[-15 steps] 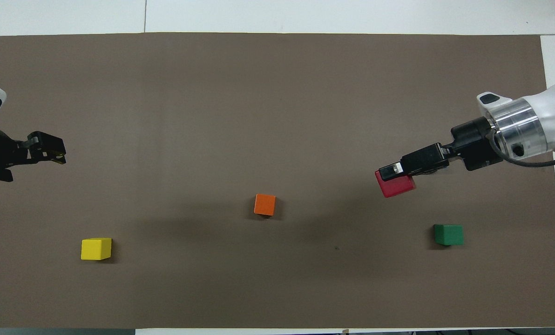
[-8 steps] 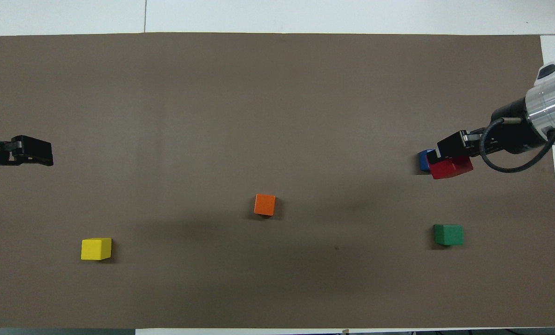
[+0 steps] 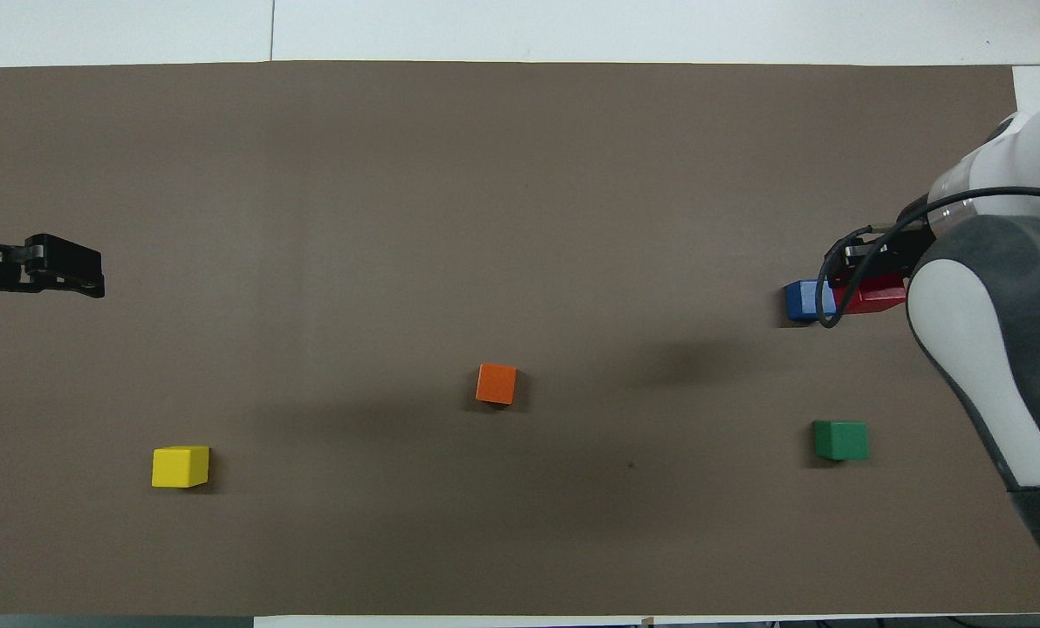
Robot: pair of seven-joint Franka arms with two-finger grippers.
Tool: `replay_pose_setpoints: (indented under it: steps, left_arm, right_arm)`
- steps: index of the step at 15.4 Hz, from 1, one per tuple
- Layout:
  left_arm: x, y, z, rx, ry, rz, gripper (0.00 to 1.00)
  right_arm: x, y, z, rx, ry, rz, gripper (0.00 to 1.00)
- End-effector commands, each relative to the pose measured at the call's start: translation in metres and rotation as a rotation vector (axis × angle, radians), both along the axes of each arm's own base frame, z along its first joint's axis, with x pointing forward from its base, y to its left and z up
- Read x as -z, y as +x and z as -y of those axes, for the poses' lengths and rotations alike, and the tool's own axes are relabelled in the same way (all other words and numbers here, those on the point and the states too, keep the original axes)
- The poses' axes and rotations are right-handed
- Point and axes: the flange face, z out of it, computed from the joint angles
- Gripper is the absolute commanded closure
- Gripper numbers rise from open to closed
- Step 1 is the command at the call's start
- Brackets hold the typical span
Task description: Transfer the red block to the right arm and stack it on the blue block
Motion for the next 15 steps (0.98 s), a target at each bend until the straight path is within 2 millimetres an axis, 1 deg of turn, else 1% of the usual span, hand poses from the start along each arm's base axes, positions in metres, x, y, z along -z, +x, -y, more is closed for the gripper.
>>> replay_pose_setpoints:
  steps: [1, 2, 4, 7, 8, 9, 11, 13, 14, 15]
  left_arm:
    - [-0.001, 0.003, 0.003, 0.023, -0.013, 0.05, 0.0]
    - [-0.001, 0.006, 0.003, 0.023, -0.016, 0.065, 0.0]
    - [-0.004, 0.011, 0.004, 0.033, -0.024, 0.087, 0.0]
    - [-0.004, 0.018, 0.006, 0.059, -0.046, 0.11, 0.0]
    - [-0.004, 0.018, 0.009, 0.064, -0.046, 0.099, 0.0]
    - [-0.009, 0.017, 0.02, 0.085, -0.048, 0.095, 0.0]
    - [-0.01, 0.014, 0.026, 0.108, -0.037, 0.077, 0.0]
    - [-0.01, 0.015, 0.029, 0.178, -0.04, 0.083, 0.0]
    - [-0.008, 0.015, 0.023, 0.204, -0.037, 0.071, 0.0]
    - [-0.007, 0.016, 0.022, 0.21, -0.037, 0.066, 0.0]
  right_arm:
    - [0.031, -0.004, 0.008, 0.035, -0.046, 0.046, 1.0]
    - [0.044, -0.003, 0.009, 0.048, -0.046, 0.077, 1.0]
    - [0.065, -0.005, 0.007, 0.063, -0.059, 0.112, 1.0]
    - [0.084, -0.005, 0.009, 0.071, -0.054, 0.142, 1.0]
    - [0.093, -0.007, 0.009, 0.072, -0.052, 0.151, 1.0]
    - [0.105, -0.011, 0.009, 0.069, -0.049, 0.166, 1.0]
    - [0.123, -0.017, 0.01, 0.061, -0.04, 0.216, 1.0]
    - [0.128, -0.017, 0.01, 0.057, -0.035, 0.245, 1.0]
    - [0.129, -0.016, 0.011, 0.052, -0.035, 0.247, 1.0]
    - [0.129, -0.016, 0.011, 0.045, -0.037, 0.247, 1.0]
